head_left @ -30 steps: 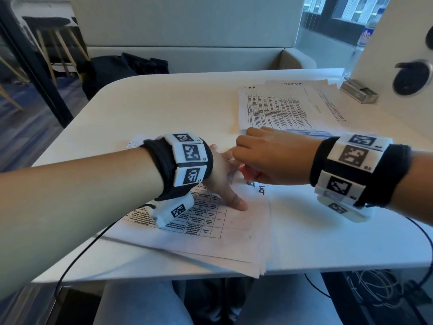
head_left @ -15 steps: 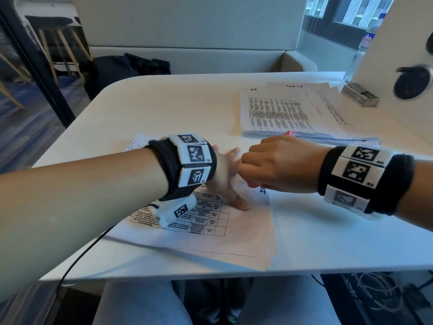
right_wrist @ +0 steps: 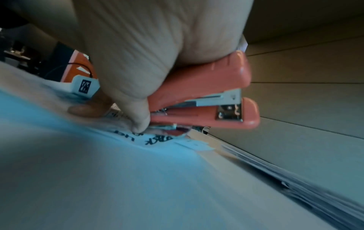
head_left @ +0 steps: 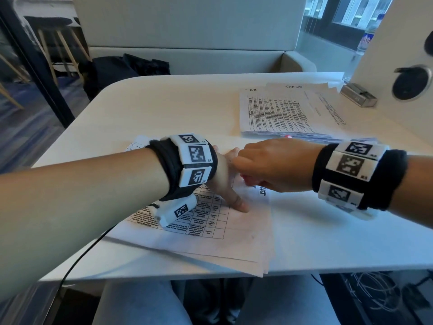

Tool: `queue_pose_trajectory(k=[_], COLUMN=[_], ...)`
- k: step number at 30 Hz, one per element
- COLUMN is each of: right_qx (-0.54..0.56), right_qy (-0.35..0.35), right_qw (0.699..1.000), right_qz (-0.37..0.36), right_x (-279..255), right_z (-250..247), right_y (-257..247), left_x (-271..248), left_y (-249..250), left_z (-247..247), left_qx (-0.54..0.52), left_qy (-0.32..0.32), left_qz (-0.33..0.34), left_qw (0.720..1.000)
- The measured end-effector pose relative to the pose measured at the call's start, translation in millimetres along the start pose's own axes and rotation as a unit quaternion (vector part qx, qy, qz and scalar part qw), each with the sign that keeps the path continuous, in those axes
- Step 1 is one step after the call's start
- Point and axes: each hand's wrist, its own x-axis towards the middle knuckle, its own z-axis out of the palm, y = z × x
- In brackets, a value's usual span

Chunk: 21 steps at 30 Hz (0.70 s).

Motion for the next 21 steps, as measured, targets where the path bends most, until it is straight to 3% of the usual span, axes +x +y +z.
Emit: queue_pose_trajectory(k=[3, 5, 6, 8, 10, 12, 21], right_qx=[-0.087, -0.104, -0.077, 0.037, 0.117, 0.174, 0.25], right_qy=[0.059, 0.072, 0.059, -0.003, -0.1, -0.141, -0.234], right_qw=[0.99, 0.985, 0.991, 0.999, 0.97, 0.936, 0.852], right_qz=[-0.095, -0.114, -0.093, 0.032, 0.19, 0.273, 0.395], right_x=[0, -1, -2, 0, 3, 7, 23], right_z=[5, 5, 4, -3, -3, -1, -10], right_y=[1, -1, -3, -5, -1, 3, 11], left_x=[9, 13, 12, 9, 4, 6, 13], left_y=[-5, -6, -6, -6, -2, -2, -4], left_z=[4, 6, 5, 5, 2, 3, 9], left_qx=[0.009, 0.025, 0.022, 0.0, 0.007, 0.016, 0.012], left_qy=[-0.023, -0.03, -0.026, -0.013, -0.015, -0.02, -0.019], left_qz=[0.003, 0.012, 0.008, -0.008, -0.017, -0.032, -0.057], left_qw=[1.0, 0.999, 0.999, 1.0, 1.0, 0.999, 0.998])
